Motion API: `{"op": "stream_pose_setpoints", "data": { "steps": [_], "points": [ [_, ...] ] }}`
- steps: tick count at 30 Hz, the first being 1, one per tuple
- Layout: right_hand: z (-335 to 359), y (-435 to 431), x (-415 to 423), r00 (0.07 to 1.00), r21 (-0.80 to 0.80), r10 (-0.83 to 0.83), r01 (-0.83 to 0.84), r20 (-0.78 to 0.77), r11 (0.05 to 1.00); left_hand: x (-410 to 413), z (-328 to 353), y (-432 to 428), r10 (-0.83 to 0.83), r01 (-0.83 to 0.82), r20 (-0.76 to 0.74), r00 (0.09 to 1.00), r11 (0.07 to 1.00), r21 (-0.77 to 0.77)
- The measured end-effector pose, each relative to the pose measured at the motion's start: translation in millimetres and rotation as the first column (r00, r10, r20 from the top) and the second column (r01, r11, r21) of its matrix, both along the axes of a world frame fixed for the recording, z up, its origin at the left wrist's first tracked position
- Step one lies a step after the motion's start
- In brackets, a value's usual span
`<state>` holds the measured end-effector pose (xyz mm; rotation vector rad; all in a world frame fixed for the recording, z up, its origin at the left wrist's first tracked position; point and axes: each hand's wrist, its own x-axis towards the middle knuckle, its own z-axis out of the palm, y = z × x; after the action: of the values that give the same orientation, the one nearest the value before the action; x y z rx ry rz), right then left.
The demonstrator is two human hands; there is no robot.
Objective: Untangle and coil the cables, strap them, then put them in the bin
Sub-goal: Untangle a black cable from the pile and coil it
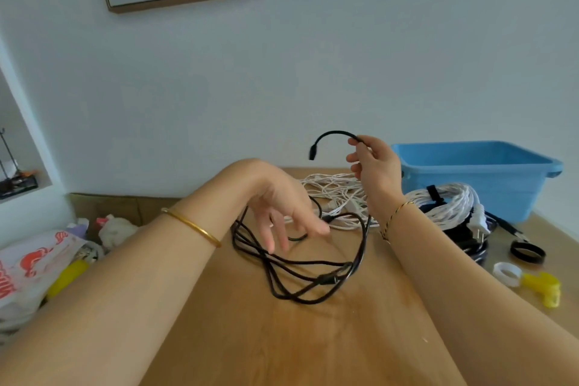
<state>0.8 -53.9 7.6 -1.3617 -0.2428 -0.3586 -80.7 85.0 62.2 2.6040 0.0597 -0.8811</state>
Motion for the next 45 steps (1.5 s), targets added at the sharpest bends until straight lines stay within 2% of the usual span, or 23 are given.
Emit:
{"op": "stream_pose_setpoints", "data": {
  "steps": [2,3,4,6,7,9,13,15,18,19,21,23,25,27,29,30,32,34,35,37,39,42,45],
  "points": [
    [-2.8,-0.1,-3.0,0.998,-0.062,0.04,-0.037,0.05,0.997,9.0,-0.9,8.3,0.164,-0.194,0.259,0.952,0.976,0.096],
    [-3.1,-0.8,-4.2,0.996,-0.095,0.052,-0.044,0.074,0.994,11.8,-1.6,13.6,0.228,-0.291,0.409,0.884,0.952,0.097],
    [-4.2,-1.6,-4.3,0.993,-0.126,0.065,-0.052,0.096,0.991,15.5,-4.2,18.7,0.265,-0.349,0.543,0.797,0.936,0.055],
    [-5.0,-2.8,-4.2,0.985,-0.176,0.109,-0.085,0.132,0.981,21.7,-10.9,25.3,0.295,-0.299,0.715,0.634,0.946,-0.124],
    [-5.9,-2.6,-3.5,0.98,-0.196,0.143,-0.114,0.14,0.974,23.5,-13.9,23.4,0.331,-0.231,0.718,0.612,0.943,-0.238],
    [-6.6,-1.8,-1.7,0.969,-0.22,0.198,-0.162,0.15,0.962,24.2,-21.2,12.8,0.414,-0.092,0.633,0.654,0.875,-0.476],
    [-10.7,-3.8,9.8,0.965,-0.202,0.202,-0.166,0.17,0.965,31.0,-43.3,0.8,0.475,0.074,0.563,0.676,0.717,-0.693],
    [-13.8,-5.8,16.3,0.966,-0.169,0.214,-0.188,0.147,0.967,34.3,-48.6,0.9,0.496,0.138,0.404,0.769,0.489,-0.861],
    [-23.6,-4.4,24.5,0.968,-0.125,0.247,-0.239,0.052,0.963,40.2,-48.0,3.7,0.456,0.149,0.14,0.879,0.015,-0.989],
    [-27.9,-3.6,26.4,0.963,-0.133,0.269,-0.267,0.003,0.955,44.6,-47.4,5.4,0.464,0.139,0.065,0.883,-0.126,-0.982],
    [-35.7,-2.0,29.8,0.941,-0.162,0.323,-0.335,-0.096,0.928,50.4,-44.7,10.9,0.516,0.139,-0.063,0.854,-0.343,-0.929],
    [-39.0,-0.6,31.2,0.927,-0.251,0.346,-0.373,-0.147,0.893,51.9,-44.1,16.9,0.6,0.186,-0.137,0.788,-0.444,-0.876],
    [-36.2,1.8,30.2,0.923,-0.433,0.36,-0.381,-0.134,0.817,51.6,-43.9,22.1,0.667,0.245,-0.151,0.729,-0.461,-0.853],
    [-32.1,4.3,27.3,0.908,-0.607,0.394,-0.394,-0.14,0.691,51.1,-41.8,26.5,0.706,0.295,-0.136,0.695,-0.452,-0.842],
    [-32.5,4.9,26.7,0.904,-0.712,0.389,-0.392,-0.18,0.583,49.8,-37.7,30.0,0.757,0.351,-0.106,0.645,-0.416,-0.839],
    [-34.3,5.2,26.6,0.918,-0.737,0.356,-0.362,-0.176,0.57,49.1,-36.1,31.3,0.787,0.384,-0.085,0.611,-0.388,-0.838],
    [-39.4,6.3,28.8,0.975,-0.762,0.217,-0.179,-0.052,0.622,48.2,-34.5,32.5,0.837,0.433,-0.055,0.545,-0.337,-0.836],
    [-42.3,7.4,31.3,0.992,-0.753,0.01,0.087,0.123,0.652,48.7,-34.6,33.3,0.859,0.449,-0.077,0.506,-0.338,-0.827],
    [-41.7,7.5,31.4,0.987,-0.715,-0.04,0.141,0.156,0.685,48.9,-34.6,33.1,0.859,0.447,-0.108,0.5,-0.363,-0.818],
    [-38.7,6.6,30.1,0.997,-0.55,0.037,0.007,0.069,0.835,49.3,-34.6,32.2,0.85,0.435,-0.169,0.5,-0.415,-0.799],
    [-35.4,6.9,25.5,0.982,-0.381,0.188,-0.182,-0.024,0.906,50.2,-35.4,32.1,0.849,0.428,-0.178,0.498,-0.419,-0.8],
    [-33.3,5.3,23.9,0.956,-0.43,0.286,-0.288,-0.07,0.855,52.7,-38.5,33.9,0.84,0.432,-0.125,0.527,-0.392,-0.812],
    [-28.2,1.3,22.7,0.905,-0.565,0.397,-0.411,-0.155,0.716,54.2,-39.6,34.6,0.854,0.462,-0.04,0.52,-0.32,-0.827]
  ]
}}
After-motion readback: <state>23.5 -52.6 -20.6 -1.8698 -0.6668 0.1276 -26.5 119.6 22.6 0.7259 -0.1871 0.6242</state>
